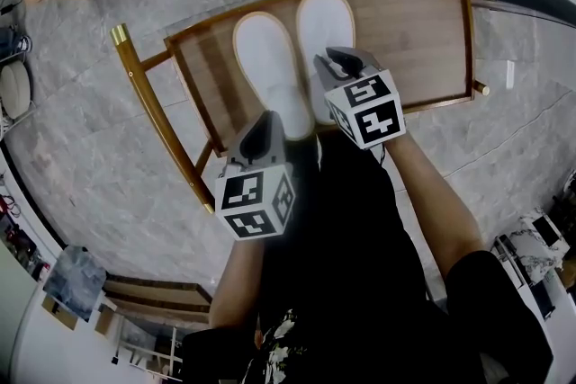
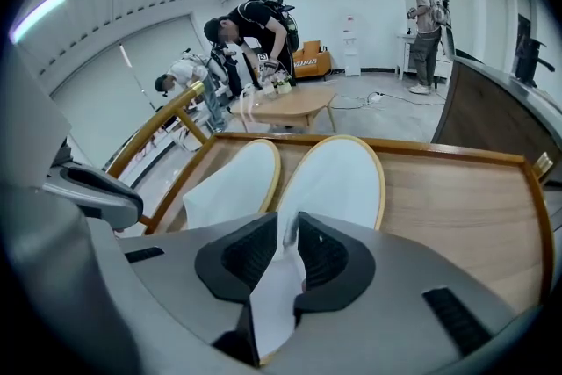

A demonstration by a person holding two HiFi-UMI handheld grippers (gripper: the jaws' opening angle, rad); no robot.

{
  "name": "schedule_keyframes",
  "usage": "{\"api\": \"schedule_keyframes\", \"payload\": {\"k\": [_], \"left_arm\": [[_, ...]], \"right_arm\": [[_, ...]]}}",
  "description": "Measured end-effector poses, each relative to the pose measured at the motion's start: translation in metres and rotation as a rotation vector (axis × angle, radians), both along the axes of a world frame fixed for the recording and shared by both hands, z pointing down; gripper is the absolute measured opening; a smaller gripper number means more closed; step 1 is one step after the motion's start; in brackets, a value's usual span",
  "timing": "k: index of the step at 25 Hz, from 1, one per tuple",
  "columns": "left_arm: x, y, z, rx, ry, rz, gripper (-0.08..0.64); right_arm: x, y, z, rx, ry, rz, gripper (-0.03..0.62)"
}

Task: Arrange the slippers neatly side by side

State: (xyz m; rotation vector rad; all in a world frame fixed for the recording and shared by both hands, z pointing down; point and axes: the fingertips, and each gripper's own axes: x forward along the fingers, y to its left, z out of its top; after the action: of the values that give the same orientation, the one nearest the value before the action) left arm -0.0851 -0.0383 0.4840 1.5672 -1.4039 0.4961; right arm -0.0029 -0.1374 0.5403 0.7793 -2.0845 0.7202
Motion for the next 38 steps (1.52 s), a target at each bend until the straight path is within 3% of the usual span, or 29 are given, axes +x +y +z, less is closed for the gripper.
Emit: {"api": "schedule_keyframes", "payload": {"k": [11, 16, 18, 20, 24, 29, 31, 34, 38], "left_arm": [[-0.001, -0.011, -0.003, 0.027, 0.01, -0.017, 0.015], [-0.003, -0.011, -0.023, 0.062, 0.013, -0.016, 0.017], [-0.008, -0.011, -0.037, 0.096, 0.006, -0.023, 0.017], [-0.014, -0.012, -0.058, 0.155, -0.026, -0.03, 0.017], [-0.027, -0.008, -0.124, 0.327, -0.154, -0.053, 0.009], [-0.033, -0.007, -0.207, 0.537, -0.273, -0.137, 0.004], [-0.023, -0.004, -0.232, 0.603, -0.316, -0.142, 0.003], [-0.007, 0.002, -0.256, 0.667, -0.37, -0.136, 0.003], [0.008, 0.011, -0.269, 0.696, -0.389, -0.144, 0.003]], "right_arm": [[-0.001, 0.008, -0.022, -0.114, -0.154, 0.018, 0.064], [0.008, 0.021, -0.064, -0.086, -0.218, 0.031, 0.05], [0.01, 0.018, -0.1, -0.027, -0.312, 0.099, 0.001], [0.015, 0.013, -0.144, 0.04, -0.439, 0.194, -0.002], [0.027, 0.015, -0.229, 0.184, -0.625, 0.273, -0.002], [0.035, 0.019, -0.304, 0.457, -0.598, 0.142, -0.003], [0.052, 0.02, -0.327, 0.526, -0.629, 0.175, -0.003], [0.079, 0.026, -0.348, 0.621, -0.64, 0.242, -0.003], [0.09, 0.043, -0.355, 0.689, -0.57, 0.178, -0.003]]}}
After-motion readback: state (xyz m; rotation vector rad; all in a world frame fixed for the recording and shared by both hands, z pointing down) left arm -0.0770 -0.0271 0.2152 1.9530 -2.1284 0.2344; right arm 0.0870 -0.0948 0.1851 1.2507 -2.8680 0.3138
